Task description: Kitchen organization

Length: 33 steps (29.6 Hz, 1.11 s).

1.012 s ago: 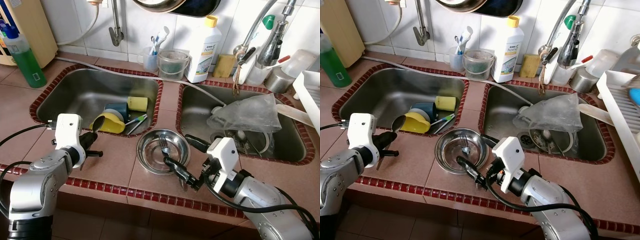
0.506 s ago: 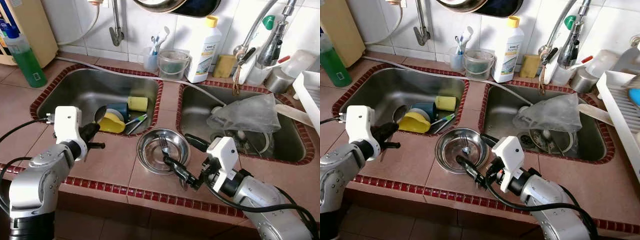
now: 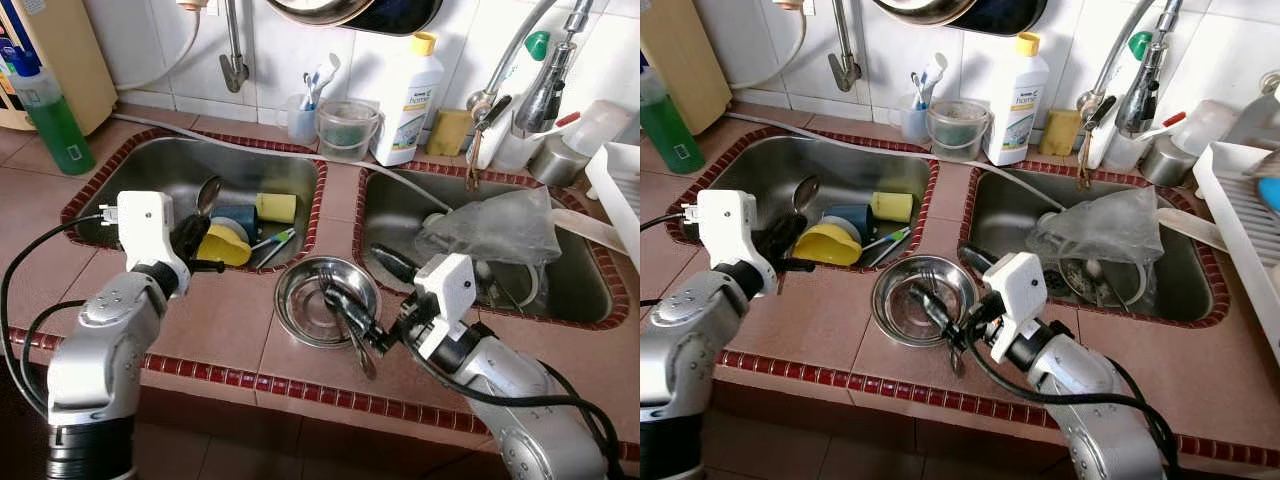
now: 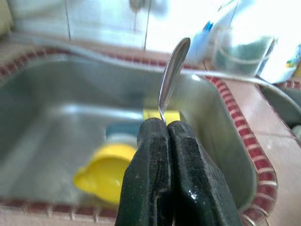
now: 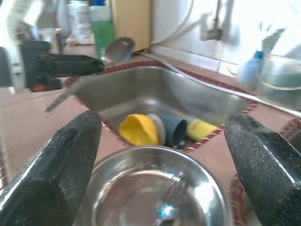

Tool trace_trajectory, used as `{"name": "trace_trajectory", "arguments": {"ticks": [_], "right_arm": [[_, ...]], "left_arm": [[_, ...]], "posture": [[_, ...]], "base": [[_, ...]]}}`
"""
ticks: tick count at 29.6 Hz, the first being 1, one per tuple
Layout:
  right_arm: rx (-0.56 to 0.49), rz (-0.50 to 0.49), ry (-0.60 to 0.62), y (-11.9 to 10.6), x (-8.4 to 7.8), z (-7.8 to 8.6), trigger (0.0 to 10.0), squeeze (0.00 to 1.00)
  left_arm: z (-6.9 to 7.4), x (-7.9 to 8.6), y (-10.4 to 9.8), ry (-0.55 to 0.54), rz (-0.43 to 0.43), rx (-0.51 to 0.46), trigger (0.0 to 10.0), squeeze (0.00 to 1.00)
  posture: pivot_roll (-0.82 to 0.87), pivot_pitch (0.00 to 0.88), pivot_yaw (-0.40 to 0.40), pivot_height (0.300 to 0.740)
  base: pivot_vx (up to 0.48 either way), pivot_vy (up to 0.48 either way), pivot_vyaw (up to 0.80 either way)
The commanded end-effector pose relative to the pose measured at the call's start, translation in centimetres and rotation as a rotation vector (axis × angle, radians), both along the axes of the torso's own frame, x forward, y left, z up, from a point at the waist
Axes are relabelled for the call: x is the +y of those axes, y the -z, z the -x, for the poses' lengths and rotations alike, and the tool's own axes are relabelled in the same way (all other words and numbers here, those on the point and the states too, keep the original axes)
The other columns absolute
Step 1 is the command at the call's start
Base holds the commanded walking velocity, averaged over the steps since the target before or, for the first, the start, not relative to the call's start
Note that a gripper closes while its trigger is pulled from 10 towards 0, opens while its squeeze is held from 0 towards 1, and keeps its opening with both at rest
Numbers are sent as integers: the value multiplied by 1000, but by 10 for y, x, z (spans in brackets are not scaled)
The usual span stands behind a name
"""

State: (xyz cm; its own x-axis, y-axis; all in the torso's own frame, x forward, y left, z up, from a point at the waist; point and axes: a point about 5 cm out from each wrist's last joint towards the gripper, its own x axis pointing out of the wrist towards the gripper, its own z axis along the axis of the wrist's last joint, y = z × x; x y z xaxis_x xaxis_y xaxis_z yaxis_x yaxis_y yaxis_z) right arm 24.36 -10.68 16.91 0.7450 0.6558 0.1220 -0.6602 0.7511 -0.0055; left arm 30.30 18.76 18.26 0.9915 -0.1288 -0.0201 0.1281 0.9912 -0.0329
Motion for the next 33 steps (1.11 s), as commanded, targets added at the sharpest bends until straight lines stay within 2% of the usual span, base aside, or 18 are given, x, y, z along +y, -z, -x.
{"name": "trace_trajectory", "arguments": {"ticks": [1,6,9,12,18,29,33], "right_arm": [[-23,-12,63,-3,-6,-5,10000,0],[-41,-69,181,-5,-8,-16,10000,0],[-54,-100,246,-6,-8,-23,10000,0],[-60,-114,259,-7,-7,-26,10000,0],[-80,-130,277,-9,-4,-31,10000,0],[-101,-135,278,-12,-3,-34,10000,0],[-102,-135,281,-13,-3,-34,10000,0]], "left_arm": [[1,-4,3,-12,-35,-36,10000,0],[4,-9,4,-51,-11,-130,10000,0],[5,-13,6,-62,52,-157,10000,0],[6,-16,7,-58,35,-188,10000,0],[5,-20,7,-43,73,-223,10000,0],[-4,-18,4,-25,72,-239,10000,0],[-8,-19,7,-6,90,-211,10000,0]], "posture": [[-28,67,-35,740],[-24,64,-32,740],[-23,63,-31,740],[-21,60,-33,740],[-18,51,-37,740],[-28,53,-38,740],[-33,51,-34,740]], "base": [[0,0,0],[0,0,0],[0,0,0],[0,0,0],[0,0,0],[0,0,0],[0,0,0]]}}
